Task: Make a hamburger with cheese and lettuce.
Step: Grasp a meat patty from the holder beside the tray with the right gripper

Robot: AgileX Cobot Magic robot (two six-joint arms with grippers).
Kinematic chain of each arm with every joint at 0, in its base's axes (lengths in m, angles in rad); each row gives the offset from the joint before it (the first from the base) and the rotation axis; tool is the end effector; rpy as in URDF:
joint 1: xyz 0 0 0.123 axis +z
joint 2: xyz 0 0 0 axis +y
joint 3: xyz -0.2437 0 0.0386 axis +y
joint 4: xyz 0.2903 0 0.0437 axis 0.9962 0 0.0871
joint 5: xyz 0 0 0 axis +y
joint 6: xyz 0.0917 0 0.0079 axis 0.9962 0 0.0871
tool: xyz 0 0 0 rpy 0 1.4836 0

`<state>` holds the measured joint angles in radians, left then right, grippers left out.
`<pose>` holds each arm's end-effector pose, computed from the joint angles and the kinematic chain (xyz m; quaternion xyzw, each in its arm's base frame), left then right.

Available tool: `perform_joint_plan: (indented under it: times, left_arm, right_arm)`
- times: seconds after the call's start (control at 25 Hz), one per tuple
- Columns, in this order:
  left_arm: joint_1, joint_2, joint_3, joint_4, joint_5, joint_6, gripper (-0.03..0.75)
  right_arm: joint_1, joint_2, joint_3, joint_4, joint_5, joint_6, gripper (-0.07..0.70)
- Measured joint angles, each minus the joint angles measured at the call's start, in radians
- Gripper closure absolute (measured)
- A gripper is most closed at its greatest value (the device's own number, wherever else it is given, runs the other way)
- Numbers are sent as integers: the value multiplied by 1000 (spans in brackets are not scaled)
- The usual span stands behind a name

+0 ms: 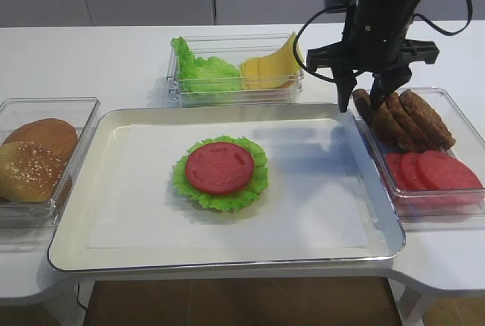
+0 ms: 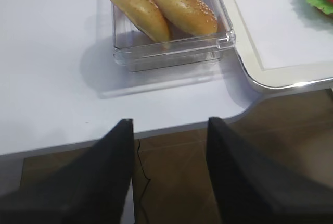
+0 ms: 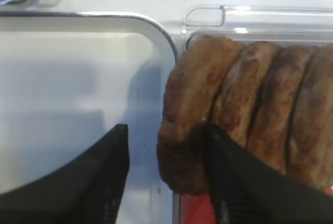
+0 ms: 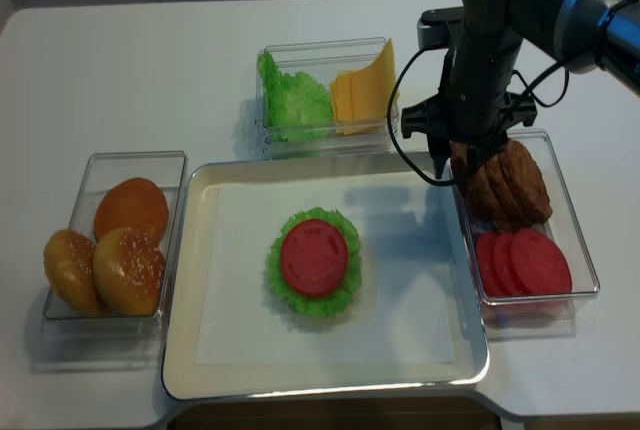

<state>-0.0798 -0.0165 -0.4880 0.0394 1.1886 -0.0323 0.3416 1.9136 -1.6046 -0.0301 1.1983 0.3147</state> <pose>0.0648 -0.0018 0.2844 0.0189 0.8834 -0.0066 0.4682 0.3983 0.1389 0.2019 -0.0178 0.9969 0.0106 0.0759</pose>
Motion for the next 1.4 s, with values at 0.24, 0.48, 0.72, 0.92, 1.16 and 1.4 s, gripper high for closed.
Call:
perform_joint_plan:
  times: [0.24,0.48,0.72,0.92,1.16,1.4]
  left_arm:
    - [0,0,0,0,0,0,373]
    - [0,0,0,0,0,0,373]
    - [0,0,0,0,0,0,373]
    - [0,0,0,0,0,0,373]
    - [0,0,0,0,0,0,373]
    - [0,0,0,0,0,0,373]
  right_arm:
    - [0,0,0,-14,-2,0,262]
    - [0,0,0,-16,-3,0,262]
    - [2,0,0,-16,3,-2,262]
    - [2,0,0,-16,7,-2,262]
    - [2,0,0,-15,9,-2,262]
    - [2,6,0,-15,12,-2,262]
